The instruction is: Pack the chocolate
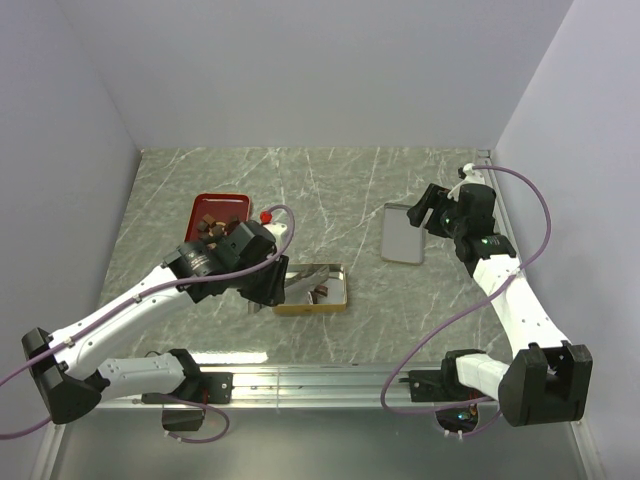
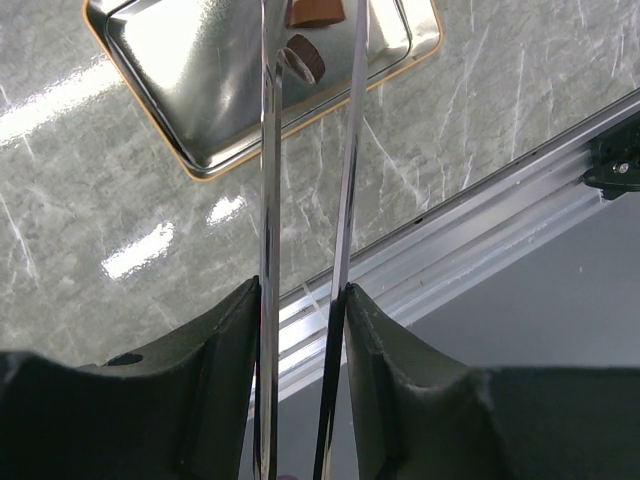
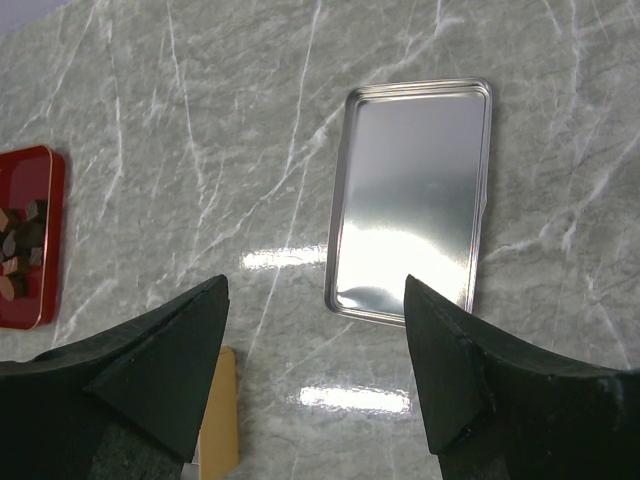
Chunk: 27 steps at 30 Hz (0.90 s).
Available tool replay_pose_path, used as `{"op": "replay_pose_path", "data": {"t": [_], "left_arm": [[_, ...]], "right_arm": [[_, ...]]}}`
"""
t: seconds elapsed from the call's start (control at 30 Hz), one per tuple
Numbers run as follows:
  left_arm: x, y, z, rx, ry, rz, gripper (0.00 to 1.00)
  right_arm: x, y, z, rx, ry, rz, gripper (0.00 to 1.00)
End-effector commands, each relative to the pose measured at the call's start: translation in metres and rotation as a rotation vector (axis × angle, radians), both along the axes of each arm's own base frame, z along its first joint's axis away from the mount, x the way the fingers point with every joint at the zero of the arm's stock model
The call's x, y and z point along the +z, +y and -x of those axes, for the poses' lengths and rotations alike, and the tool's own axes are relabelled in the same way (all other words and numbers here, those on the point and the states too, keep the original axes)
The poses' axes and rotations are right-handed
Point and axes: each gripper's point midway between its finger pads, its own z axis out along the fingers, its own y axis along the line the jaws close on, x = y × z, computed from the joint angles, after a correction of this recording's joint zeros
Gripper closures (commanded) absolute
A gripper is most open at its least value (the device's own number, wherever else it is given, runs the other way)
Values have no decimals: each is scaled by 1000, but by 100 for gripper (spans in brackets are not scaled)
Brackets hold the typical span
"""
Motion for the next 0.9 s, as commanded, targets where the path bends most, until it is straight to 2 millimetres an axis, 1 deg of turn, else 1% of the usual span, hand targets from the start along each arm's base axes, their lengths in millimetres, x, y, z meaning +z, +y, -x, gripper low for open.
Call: {"op": "replay_pose_path", "data": {"t": [0.0, 0.1, 0.2, 0.23, 0.3, 0.33, 0.43, 0.47, 0.53, 0.6, 0.63, 0.67, 0.73, 0.8, 0.87], "left_arm": [[18, -6, -5, -13, -49, 46, 57], [20, -4, -3, -17, -45, 37, 58], [27, -3, -1, -11, -44, 43, 58], [32, 0, -6, 12, -72, 38, 58], [39, 2, -9, 32, -90, 47, 58], [47, 2, -12, 44, -109, 57, 58], [58, 7, -19, 81, -140, 53, 58], [58, 9, -22, 97, -147, 44, 58], [60, 15, -29, 137, -166, 26, 59], [57, 26, -44, 210, -190, -24, 59], [58, 28, -50, 231, -198, -31, 59], [55, 29, -57, 251, -200, -56, 58], [57, 32, -67, 284, -214, -70, 58], [57, 43, -81, 336, -242, -105, 58], [56, 55, -91, 370, -260, -136, 58]], "right_arm": [[6, 0, -5, -4, -20, 5, 23], [7, 0, -5, -4, -21, 5, 23], [6, 0, -5, -4, -17, 5, 23], [6, 1, -5, -3, -17, 5, 23], [6, 0, -5, -4, -20, 5, 23], [5, 1, -4, -3, -18, 4, 23], [4, 2, -4, 2, -15, 1, 23], [6, 2, -4, 1, -19, -2, 23], [6, 3, -4, 4, -19, -4, 23], [7, 5, -4, 10, -20, -9, 23], [8, 5, -4, 11, -22, -11, 23], [8, 5, -4, 14, -21, -12, 23], [10, 5, -3, 14, -24, -11, 23], [12, 5, -1, 12, -30, -10, 23], [15, 4, 0, 10, -38, -10, 23]]}}
